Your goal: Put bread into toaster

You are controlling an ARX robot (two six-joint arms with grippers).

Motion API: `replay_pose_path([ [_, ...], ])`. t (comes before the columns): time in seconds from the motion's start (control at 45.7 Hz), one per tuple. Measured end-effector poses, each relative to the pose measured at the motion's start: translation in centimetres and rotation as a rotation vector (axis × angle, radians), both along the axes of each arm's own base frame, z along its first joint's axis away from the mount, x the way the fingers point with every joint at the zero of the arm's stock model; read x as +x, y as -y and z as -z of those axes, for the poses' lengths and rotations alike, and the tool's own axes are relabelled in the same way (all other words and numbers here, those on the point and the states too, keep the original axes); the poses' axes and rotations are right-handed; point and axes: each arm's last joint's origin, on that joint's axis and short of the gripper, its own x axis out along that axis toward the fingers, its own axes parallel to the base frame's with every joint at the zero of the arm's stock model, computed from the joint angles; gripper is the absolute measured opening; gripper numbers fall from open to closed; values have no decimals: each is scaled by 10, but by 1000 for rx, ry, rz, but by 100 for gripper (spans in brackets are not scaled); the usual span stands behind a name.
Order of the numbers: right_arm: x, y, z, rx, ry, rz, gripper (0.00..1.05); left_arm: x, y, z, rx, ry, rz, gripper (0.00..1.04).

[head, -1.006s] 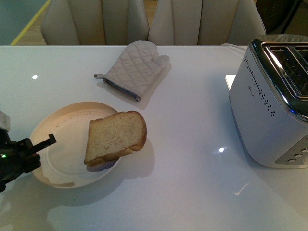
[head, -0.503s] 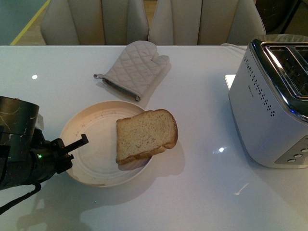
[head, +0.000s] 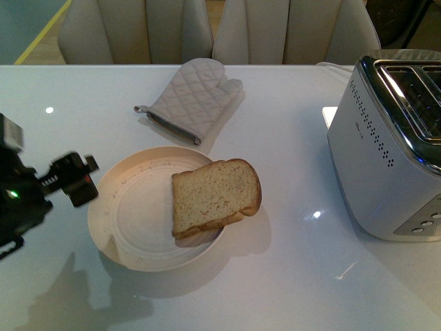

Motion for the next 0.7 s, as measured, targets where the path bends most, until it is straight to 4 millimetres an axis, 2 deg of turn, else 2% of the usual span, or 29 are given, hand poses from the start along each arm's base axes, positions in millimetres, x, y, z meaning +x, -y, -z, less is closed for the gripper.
replay_pose_path([
  [0.087, 0, 0, 0, 0, 0, 0, 96, -2, -11, -35, 4, 106, -30, 88],
  [0.197, 0, 0, 0, 0, 0, 0, 96, -11, -18, -69, 3, 204, -43, 99],
  [0.438, 0, 0, 0, 0, 0, 0, 96, -49, -30, -140, -7, 414, -83, 98],
  [0.7, 0, 0, 0, 0, 0, 0, 96, -102, -43, -194, -43, 671, -142, 98],
])
